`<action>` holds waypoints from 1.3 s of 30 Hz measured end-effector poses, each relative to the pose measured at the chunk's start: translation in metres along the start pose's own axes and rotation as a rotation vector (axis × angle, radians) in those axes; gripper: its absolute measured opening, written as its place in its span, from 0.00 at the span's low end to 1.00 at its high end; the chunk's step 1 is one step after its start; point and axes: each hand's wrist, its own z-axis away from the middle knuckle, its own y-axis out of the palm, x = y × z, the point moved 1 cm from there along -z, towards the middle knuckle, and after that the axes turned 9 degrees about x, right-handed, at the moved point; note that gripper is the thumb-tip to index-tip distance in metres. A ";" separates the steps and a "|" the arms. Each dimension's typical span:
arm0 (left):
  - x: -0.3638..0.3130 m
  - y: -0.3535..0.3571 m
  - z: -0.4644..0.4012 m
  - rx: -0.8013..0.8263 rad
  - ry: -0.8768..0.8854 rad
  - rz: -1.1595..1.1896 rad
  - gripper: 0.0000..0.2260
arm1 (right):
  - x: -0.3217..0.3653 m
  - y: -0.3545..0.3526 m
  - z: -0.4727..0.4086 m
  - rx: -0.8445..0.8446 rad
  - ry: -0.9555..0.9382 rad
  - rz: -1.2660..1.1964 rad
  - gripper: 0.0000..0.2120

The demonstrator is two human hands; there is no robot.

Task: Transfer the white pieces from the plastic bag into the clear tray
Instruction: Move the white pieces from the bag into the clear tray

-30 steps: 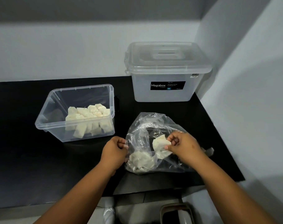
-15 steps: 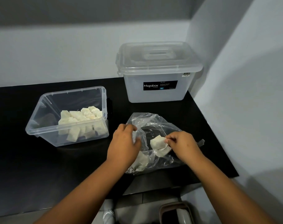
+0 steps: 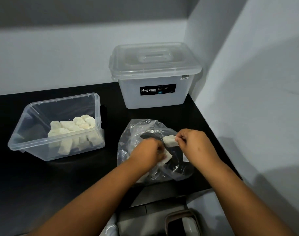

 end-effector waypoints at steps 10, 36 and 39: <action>0.005 0.014 -0.008 0.007 -0.061 -0.067 0.08 | -0.003 -0.001 -0.002 0.037 0.040 -0.012 0.06; 0.049 -0.116 0.052 -0.049 -0.123 0.669 0.06 | 0.070 -0.033 -0.034 0.095 -0.175 -0.103 0.03; 0.057 -0.136 0.059 -0.102 -0.150 0.537 0.05 | 0.093 -0.033 -0.047 0.122 -0.210 -0.092 0.03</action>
